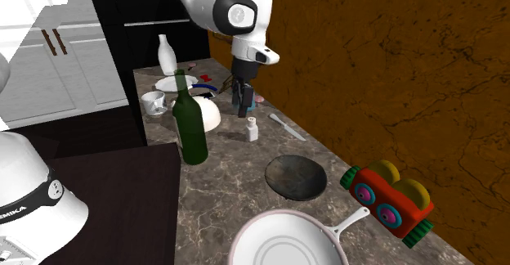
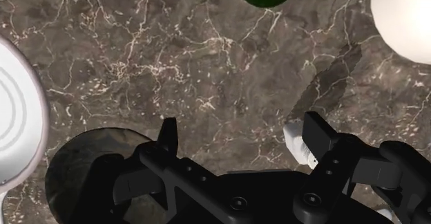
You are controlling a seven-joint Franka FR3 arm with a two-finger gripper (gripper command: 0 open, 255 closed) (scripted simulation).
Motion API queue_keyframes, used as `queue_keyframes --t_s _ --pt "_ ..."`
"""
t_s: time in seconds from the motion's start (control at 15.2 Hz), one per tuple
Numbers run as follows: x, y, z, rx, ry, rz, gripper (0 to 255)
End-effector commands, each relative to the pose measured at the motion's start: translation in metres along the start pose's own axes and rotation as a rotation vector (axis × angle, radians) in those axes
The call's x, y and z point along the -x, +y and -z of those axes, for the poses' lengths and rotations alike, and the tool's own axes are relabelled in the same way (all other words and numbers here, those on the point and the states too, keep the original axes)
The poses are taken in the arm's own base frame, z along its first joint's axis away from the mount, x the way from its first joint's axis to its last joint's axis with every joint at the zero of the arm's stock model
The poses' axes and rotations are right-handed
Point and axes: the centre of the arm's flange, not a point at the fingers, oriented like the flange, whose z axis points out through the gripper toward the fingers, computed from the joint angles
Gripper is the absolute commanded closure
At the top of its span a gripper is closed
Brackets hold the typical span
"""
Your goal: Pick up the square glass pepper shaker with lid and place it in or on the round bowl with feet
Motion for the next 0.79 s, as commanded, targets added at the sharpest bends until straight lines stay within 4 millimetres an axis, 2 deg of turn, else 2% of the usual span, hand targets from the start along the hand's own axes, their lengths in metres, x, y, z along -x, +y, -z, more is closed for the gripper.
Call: queue_keyframes --t_s 0.0,0.73 --pt "-0.017 -0.018 -0.012 -0.002 0.002 0.000 0" --pt "-0.109 -0.104 -0.081 -0.013 0.009 0.005 0"
